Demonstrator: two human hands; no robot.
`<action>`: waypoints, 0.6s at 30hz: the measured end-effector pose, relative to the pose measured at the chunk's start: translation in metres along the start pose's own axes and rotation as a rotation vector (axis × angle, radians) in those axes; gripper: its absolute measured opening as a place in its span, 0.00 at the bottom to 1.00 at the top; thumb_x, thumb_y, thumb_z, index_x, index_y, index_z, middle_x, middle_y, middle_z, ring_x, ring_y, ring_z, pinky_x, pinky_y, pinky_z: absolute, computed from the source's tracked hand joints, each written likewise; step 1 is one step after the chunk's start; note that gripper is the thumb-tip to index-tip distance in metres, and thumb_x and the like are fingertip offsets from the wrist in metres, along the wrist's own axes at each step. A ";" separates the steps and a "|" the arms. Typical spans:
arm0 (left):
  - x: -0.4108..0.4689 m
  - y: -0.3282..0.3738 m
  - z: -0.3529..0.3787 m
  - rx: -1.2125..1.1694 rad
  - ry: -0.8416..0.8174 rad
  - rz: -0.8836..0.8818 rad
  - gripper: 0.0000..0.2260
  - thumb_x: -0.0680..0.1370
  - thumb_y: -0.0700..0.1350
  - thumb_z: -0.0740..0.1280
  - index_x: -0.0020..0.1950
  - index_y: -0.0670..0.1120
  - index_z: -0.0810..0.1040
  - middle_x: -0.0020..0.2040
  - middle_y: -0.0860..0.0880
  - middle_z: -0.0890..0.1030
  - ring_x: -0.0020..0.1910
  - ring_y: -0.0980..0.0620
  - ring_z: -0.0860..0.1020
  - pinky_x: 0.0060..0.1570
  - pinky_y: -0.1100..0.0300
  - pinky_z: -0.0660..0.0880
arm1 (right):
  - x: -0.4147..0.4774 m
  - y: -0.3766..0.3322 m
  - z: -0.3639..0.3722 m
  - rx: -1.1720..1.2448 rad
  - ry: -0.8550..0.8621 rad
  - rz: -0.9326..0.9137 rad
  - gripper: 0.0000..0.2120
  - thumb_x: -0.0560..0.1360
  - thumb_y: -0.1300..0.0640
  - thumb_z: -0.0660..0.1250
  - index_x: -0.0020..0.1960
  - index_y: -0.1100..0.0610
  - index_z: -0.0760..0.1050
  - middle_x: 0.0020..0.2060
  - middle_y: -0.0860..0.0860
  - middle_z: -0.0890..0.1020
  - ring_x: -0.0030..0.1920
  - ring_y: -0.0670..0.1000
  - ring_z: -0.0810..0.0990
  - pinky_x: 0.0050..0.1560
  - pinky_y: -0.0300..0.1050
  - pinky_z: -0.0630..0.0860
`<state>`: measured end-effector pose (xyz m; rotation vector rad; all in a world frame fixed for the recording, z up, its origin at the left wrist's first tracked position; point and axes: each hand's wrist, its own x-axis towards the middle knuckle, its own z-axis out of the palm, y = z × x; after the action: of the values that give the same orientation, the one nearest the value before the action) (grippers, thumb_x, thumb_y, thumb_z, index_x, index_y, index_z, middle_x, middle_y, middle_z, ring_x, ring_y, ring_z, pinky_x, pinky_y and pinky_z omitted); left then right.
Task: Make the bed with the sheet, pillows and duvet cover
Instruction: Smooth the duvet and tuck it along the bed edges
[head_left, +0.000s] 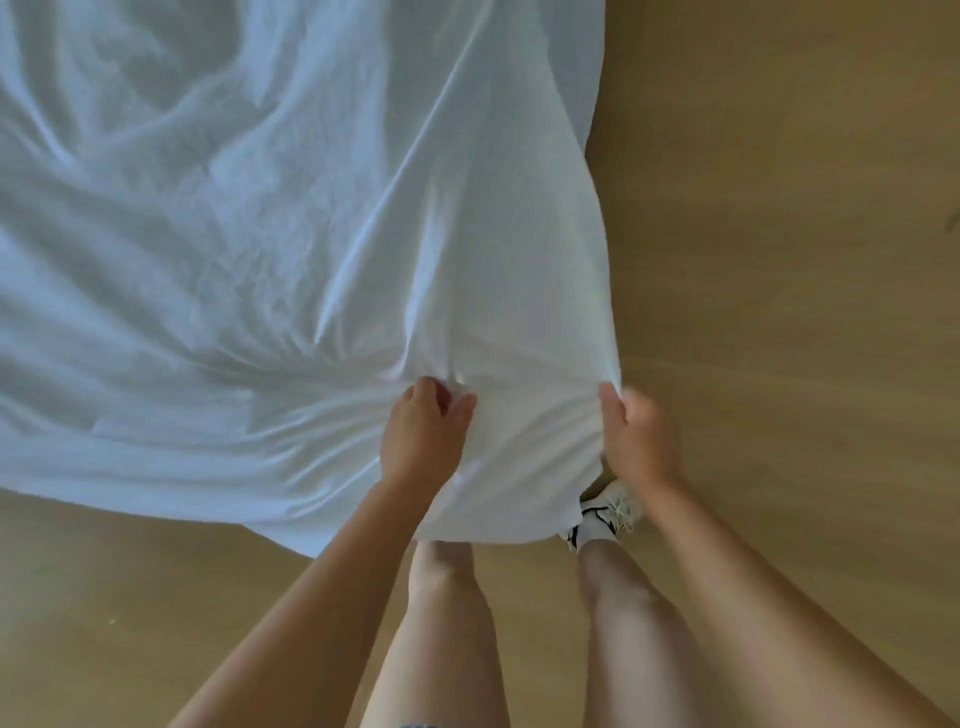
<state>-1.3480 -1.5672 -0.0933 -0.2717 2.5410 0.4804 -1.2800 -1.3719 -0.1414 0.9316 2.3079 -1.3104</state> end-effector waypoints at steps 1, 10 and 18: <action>0.002 0.007 0.002 0.071 -0.038 0.045 0.11 0.80 0.51 0.60 0.42 0.46 0.69 0.42 0.48 0.74 0.45 0.43 0.75 0.39 0.56 0.64 | -0.002 0.015 -0.016 0.019 0.040 0.064 0.21 0.80 0.51 0.57 0.30 0.55 0.58 0.25 0.51 0.65 0.28 0.56 0.69 0.29 0.46 0.59; -0.037 0.066 0.051 0.049 -0.509 -0.011 0.08 0.78 0.47 0.61 0.40 0.46 0.72 0.38 0.51 0.74 0.40 0.50 0.71 0.36 0.60 0.65 | 0.009 0.035 -0.087 -0.454 -0.429 0.184 0.12 0.78 0.52 0.58 0.37 0.54 0.65 0.33 0.50 0.73 0.33 0.51 0.69 0.31 0.43 0.61; -0.013 0.170 0.040 -0.058 -0.504 -0.043 0.06 0.76 0.44 0.62 0.43 0.43 0.76 0.41 0.47 0.78 0.43 0.46 0.76 0.43 0.56 0.71 | 0.005 0.024 -0.243 -0.473 -0.466 0.266 0.13 0.77 0.56 0.59 0.35 0.56 0.63 0.30 0.50 0.69 0.31 0.49 0.65 0.31 0.45 0.60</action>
<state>-1.3667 -1.3946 -0.0704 -0.1964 2.0300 0.5304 -1.2589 -1.1545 -0.0318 0.6577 1.9204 -0.7255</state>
